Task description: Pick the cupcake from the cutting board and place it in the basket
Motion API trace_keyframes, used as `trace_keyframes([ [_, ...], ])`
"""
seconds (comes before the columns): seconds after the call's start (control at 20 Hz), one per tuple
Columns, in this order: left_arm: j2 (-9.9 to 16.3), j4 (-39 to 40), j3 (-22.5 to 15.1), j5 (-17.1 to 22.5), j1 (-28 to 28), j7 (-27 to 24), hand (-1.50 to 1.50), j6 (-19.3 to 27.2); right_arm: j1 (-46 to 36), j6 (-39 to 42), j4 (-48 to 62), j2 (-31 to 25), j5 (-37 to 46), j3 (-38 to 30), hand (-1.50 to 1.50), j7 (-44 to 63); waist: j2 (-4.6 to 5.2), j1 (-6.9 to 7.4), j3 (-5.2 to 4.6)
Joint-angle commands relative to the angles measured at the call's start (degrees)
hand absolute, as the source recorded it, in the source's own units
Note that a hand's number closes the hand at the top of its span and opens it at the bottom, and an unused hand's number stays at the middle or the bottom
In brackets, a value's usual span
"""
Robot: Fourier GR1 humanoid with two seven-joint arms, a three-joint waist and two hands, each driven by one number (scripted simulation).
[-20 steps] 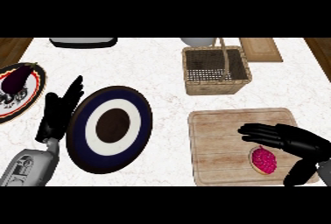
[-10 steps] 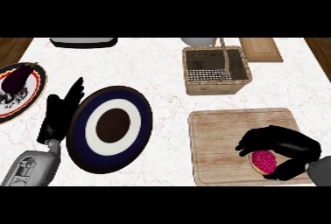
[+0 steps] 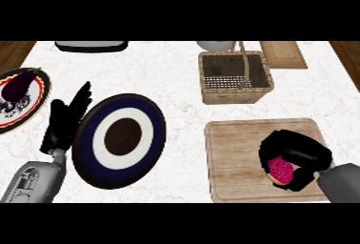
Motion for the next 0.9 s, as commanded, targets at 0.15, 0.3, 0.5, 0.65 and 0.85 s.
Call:
trace_keyframes([
  [0.15,-0.02,0.36,-1.09,-0.61,-0.40,-0.13,0.00,-0.76,-7.44,-1.70,3.76,6.95,6.61,-3.06,1.50,31.67,-0.25,2.13,-1.20],
  [0.3,-0.75,0.37,-1.78,-0.50,-0.79,-0.10,0.00,-1.08,-12.94,-1.54,4.61,10.21,10.26,-3.53,1.50,44.30,-0.27,4.01,-1.06],
  [0.5,-1.41,0.21,-2.92,-1.01,-2.12,-0.02,0.00,-1.35,-21.03,-1.24,5.33,18.60,15.71,-2.11,1.50,61.44,-0.22,5.69,-0.61],
  [0.65,-1.39,0.30,-3.00,-1.02,-3.19,0.82,0.00,-1.55,-25.23,-2.69,6.10,30.30,14.16,-4.49,1.50,74.22,-0.01,5.64,-0.15],
  [0.85,-1.83,1.79,-2.97,-0.99,-4.52,0.88,0.00,-1.70,-36.12,-6.67,4.34,34.73,11.56,-6.58,1.50,88.82,0.22,6.27,0.01],
])
